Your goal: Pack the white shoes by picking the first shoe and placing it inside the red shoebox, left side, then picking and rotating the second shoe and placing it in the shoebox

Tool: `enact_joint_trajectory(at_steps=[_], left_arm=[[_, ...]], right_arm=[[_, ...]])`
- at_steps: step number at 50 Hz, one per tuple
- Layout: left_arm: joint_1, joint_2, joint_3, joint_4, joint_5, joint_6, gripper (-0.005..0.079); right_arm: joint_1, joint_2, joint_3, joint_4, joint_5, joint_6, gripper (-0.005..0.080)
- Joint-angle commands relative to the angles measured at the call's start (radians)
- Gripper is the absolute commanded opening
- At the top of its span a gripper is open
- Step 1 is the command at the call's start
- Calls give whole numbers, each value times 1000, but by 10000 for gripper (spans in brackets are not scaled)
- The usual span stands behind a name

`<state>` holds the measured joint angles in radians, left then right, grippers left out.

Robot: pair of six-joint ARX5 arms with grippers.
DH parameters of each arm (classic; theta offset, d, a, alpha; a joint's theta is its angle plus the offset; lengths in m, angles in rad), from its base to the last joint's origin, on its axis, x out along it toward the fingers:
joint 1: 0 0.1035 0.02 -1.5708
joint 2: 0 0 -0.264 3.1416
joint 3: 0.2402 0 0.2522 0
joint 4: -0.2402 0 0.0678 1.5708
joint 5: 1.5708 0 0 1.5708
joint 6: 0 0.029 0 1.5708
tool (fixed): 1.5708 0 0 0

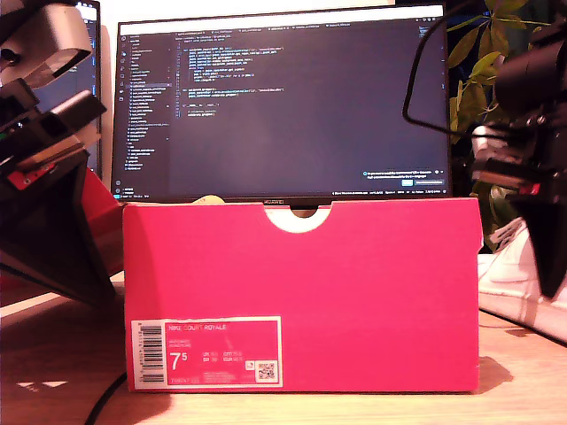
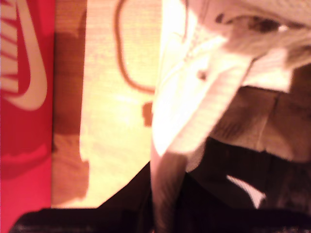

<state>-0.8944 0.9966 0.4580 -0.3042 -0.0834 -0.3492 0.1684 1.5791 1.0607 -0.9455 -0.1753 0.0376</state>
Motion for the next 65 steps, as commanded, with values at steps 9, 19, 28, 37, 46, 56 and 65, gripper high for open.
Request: enact_joint_trajectory(at_steps=[9, 19, 28, 37, 46, 56, 65], left_arm=[[-3, 5, 3, 13, -3, 9, -19], [-3, 5, 3, 13, -3, 10, -19], [-3, 5, 3, 13, -3, 10, -19], [-3, 5, 3, 13, -3, 10, -19], [-3, 5, 3, 13, -3, 10, -19], [-3, 5, 3, 13, -3, 10, -19], [-3, 5, 3, 13, -3, 10, -19]], right_arm=[[45, -65, 169, -92, 2, 15, -11], [110, -66, 270, -148, 1, 45, -11], [172, -66, 357, -188, -10, 87, -11], [229, -66, 460, -199, -60, 122, -11], [284, -66, 494, -153, -143, 186, -11], [351, -57, 494, -83, -166, 240, -11], [385, -43, 494, -33, -190, 298, -11]])
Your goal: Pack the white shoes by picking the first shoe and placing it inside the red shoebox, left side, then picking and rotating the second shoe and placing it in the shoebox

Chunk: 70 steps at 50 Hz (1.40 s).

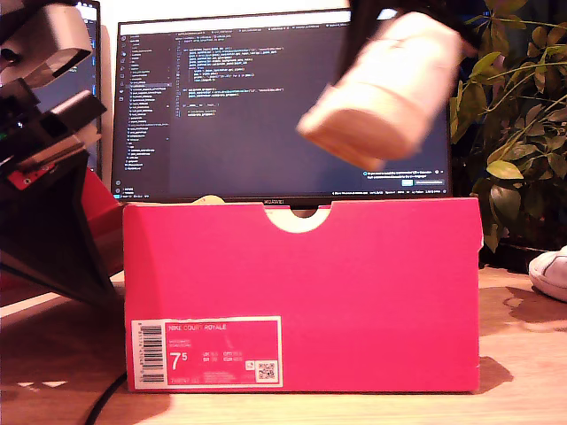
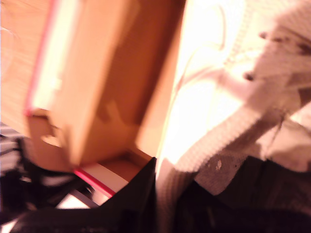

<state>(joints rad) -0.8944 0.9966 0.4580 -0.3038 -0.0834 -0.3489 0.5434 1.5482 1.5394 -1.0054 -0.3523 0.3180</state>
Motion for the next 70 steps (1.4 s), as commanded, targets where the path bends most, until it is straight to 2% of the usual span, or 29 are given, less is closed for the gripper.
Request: enact_joint_trajectory(at_steps=[1, 21, 54, 70], left_arm=[[-3, 5, 3, 13, -3, 10, -19], [-3, 5, 3, 11, -3, 17, -19], [-3, 5, 3, 6, -3, 18, -19], [-3, 5, 3, 8, -3, 29, -19]], right_arm=[[13, -11, 15, 31, -17, 21, -11], [57, 95, 14, 117, -90, 106, -11], [91, 255, 14, 256, -120, 206, -11], [111, 308, 14, 280, -106, 211, -11]])
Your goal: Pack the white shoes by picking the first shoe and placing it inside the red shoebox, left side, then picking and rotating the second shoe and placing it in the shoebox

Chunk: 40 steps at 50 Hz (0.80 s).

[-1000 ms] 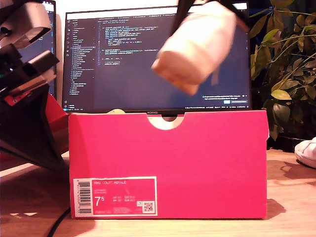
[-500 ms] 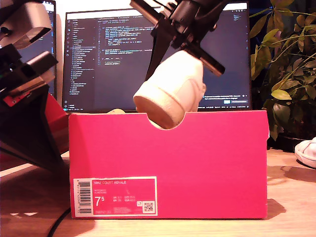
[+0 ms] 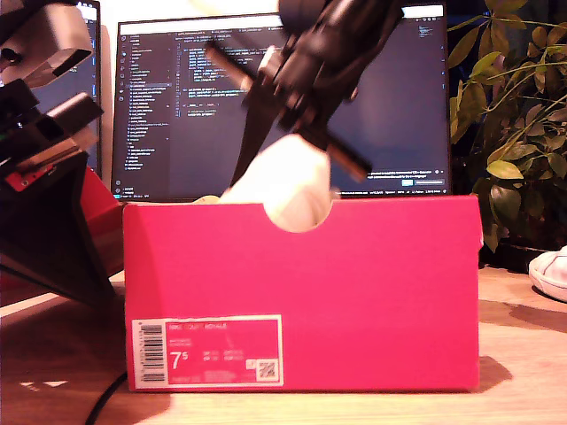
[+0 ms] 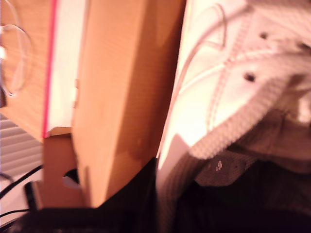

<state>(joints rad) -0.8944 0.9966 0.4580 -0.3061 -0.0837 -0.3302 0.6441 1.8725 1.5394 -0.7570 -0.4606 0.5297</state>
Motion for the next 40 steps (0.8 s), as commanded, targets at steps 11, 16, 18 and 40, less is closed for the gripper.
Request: enact_joint_trajectory(at_steps=[11, 16, 18, 40], left_arm=[[-3, 5, 3, 18, -3, 16, -19], [-3, 5, 3, 23, -3, 17, -19], [-3, 5, 3, 25, -3, 17, -19], [-3, 5, 3, 27, -2, 25, -19]], right_arm=[[12, -16, 14, 52, 83, 46, -11], [17, -16, 14, 48, 99, 64, -11], [23, -16, 14, 50, 108, 74, -11], [89, -16, 14, 57, 150, 100, 0]])
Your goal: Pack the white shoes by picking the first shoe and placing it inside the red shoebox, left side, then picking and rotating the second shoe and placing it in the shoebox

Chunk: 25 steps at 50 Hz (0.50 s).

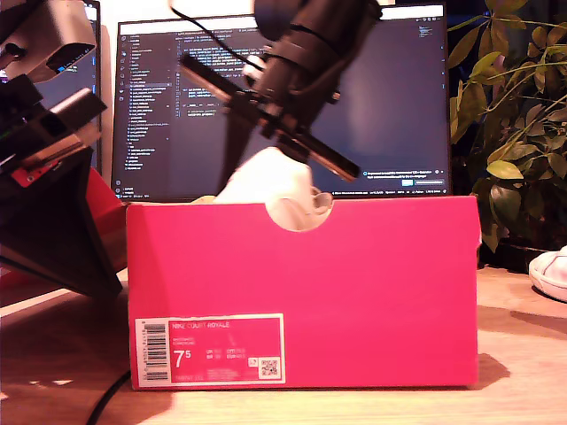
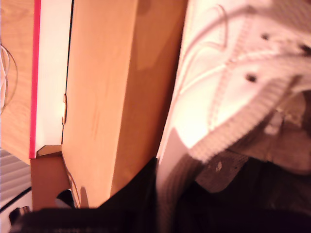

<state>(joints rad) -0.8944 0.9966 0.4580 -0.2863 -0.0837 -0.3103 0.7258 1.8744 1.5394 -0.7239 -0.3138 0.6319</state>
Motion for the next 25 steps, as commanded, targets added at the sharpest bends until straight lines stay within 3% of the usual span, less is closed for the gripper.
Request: enact_joint_trajectory(at_steps=[1, 18, 25], left_arm=[[-3, 5, 3, 7, -2, 5, -19], [-3, 5, 3, 8, -2, 18, -19], [-3, 5, 3, 9, -2, 23, -19]], right_arm=[[8, -18, 14, 24, 3, -2, 8], [10, -18, 14, 29, 10, 0, 180], [18, -18, 14, 29, 9, 1, 185]])
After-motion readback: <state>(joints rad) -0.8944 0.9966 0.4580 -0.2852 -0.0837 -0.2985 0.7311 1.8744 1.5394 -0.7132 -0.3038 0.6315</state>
